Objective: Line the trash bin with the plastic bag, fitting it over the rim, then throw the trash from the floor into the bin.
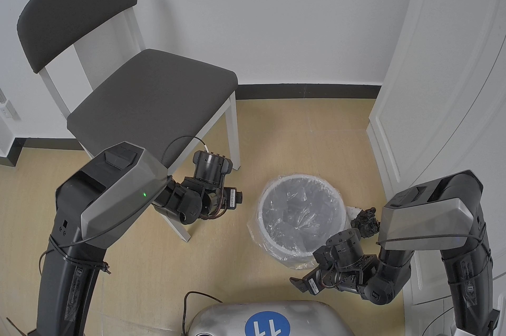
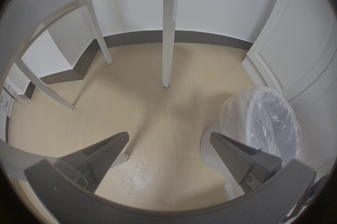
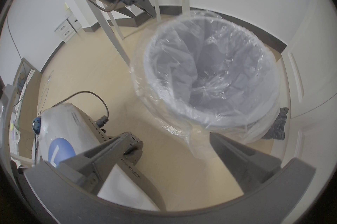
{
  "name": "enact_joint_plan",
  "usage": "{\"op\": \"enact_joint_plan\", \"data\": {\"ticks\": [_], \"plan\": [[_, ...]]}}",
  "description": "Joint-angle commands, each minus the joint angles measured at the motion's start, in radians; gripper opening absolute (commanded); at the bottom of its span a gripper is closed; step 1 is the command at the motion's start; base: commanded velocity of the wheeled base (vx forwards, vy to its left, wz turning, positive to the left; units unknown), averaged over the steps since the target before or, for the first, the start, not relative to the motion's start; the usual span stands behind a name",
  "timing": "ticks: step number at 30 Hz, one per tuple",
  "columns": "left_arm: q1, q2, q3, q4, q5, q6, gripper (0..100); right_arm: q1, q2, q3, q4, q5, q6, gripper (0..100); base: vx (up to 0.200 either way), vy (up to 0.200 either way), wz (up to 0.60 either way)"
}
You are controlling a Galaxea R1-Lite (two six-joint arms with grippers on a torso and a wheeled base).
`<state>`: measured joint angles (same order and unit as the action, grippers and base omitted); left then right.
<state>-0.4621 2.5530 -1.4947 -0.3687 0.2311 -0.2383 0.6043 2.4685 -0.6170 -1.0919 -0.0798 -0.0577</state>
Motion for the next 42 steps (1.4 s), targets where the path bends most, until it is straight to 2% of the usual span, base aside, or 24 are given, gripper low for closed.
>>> {"op": "enact_joint_plan", "data": {"ticks": [1,11,17,18,20,23,26,27,29,33,36,38,42], "plan": [[-0.016,-0.071,0.045,-0.002,-0.004,-0.004,100,0.043,-0.039,0.076,-0.071,-0.002,-0.008,100,0.000,0.000,0.00],[-0.153,-0.220,0.220,-0.062,-0.003,-0.004,100,0.123,-0.146,0.204,-0.144,-0.015,-0.080,100,0.000,0.000,0.00],[-0.220,-0.215,0.243,-0.098,0.014,-0.009,100,0.104,-0.201,0.215,-0.177,-0.051,-0.093,100,0.000,0.000,0.00],[-0.233,-0.208,0.238,-0.104,0.022,-0.015,100,0.075,-0.221,0.211,-0.181,-0.052,-0.094,100,0.000,0.000,0.00],[-0.257,-0.178,0.223,-0.096,0.051,-0.030,100,-0.040,-0.276,0.184,-0.174,-0.051,-0.120,100,0.000,0.000,0.00],[-0.262,-0.155,0.188,-0.065,0.085,0.005,100,-0.146,-0.296,0.120,-0.155,-0.049,-0.143,100,0.000,0.000,0.00],[-0.262,-0.155,0.188,-0.065,0.085,0.005,100,-0.146,-0.296,0.120,-0.155,-0.049,-0.143,100,0.000,0.000,0.00],[-0.267,-0.119,0.086,0.079,0.096,0.060,100,-0.245,-0.316,0.025,-0.072,-0.049,-0.143,100,0.000,0.000,0.00],[-0.283,-0.085,-0.013,0.186,0.100,0.059,100,-0.305,-0.336,-0.021,0.003,-0.048,-0.142,100,0.000,0.000,0.00],[-0.302,-0.027,-0.160,0.327,0.134,0.059,100,-0.368,-0.352,-0.075,0.061,-0.037,-0.137,100,0.000,0.000,0.00],[-0.319,0.050,-0.322,0.468,0.172,0.059,100,-0.420,-0.356,-0.081,0.063,-0.023,-0.139,100,0.000,0.000,0.00],[-0.329,0.125,-0.478,0.590,0.217,0.059,100,-0.460,-0.359,-0.086,0.064,0.015,-0.143,100,0.000,0.000,0.00],[-0.332,0.173,-0.505,0.643,0.241,0.103,100,-0.498,-0.368,-0.087,0.066,0.031,-0.157,100,0.000,0.000,0.00]]}}
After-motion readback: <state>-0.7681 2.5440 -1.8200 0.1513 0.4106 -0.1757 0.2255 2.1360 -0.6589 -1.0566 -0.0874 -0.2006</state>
